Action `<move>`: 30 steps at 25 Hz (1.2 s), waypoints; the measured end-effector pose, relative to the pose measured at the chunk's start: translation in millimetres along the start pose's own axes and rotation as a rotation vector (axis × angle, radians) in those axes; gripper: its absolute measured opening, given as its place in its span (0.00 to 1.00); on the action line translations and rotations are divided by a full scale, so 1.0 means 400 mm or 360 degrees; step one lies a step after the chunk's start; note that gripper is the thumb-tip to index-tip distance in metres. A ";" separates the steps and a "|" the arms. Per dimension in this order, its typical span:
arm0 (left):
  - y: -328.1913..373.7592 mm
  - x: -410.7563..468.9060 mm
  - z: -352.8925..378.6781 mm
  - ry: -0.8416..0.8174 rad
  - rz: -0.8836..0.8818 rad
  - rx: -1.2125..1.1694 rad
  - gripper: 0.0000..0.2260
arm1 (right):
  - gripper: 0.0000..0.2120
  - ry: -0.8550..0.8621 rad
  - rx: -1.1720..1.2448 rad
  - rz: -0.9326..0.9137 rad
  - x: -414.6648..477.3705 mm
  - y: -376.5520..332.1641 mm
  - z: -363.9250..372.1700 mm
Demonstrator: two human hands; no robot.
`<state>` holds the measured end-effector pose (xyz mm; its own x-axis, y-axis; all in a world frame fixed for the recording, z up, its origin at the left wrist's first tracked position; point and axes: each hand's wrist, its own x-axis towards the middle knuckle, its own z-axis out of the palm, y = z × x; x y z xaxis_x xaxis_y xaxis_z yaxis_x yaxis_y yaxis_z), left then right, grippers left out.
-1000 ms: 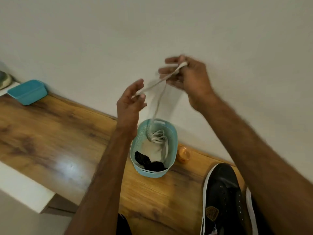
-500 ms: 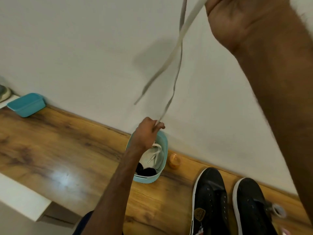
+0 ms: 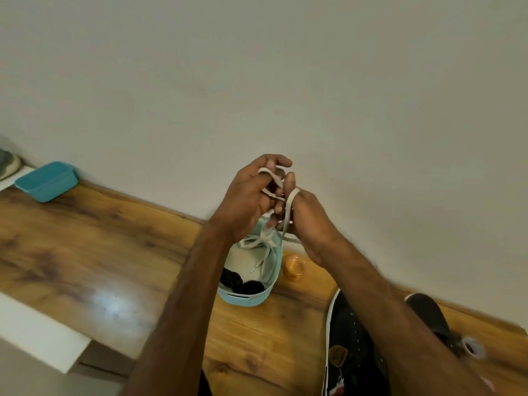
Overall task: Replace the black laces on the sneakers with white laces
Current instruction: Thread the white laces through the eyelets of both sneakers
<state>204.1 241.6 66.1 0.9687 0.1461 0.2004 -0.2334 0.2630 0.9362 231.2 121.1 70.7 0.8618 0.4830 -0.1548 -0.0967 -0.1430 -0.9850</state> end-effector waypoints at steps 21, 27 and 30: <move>-0.358 0.039 -0.148 -0.0658 -0.0773 0.2191 0.16 | 0.23 0.0435 -0.0170 0.0205 -0.045 0.084 -0.219; -0.426 0.028 -0.164 -0.0822 -0.1105 0.2757 0.26 | 0.23 0.0421 -0.0219 0.0180 -0.111 0.102 -0.282; -0.415 0.042 -0.184 -0.0518 -0.0985 0.2866 0.19 | 0.23 0.0419 -0.0275 0.0185 -0.123 0.123 -0.300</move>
<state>252.7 270.5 -107.1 0.8959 0.2204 -0.3858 0.2373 -0.9714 -0.0040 243.9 -13.5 39.0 0.9512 0.2185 -0.2180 -0.1354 -0.3393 -0.9309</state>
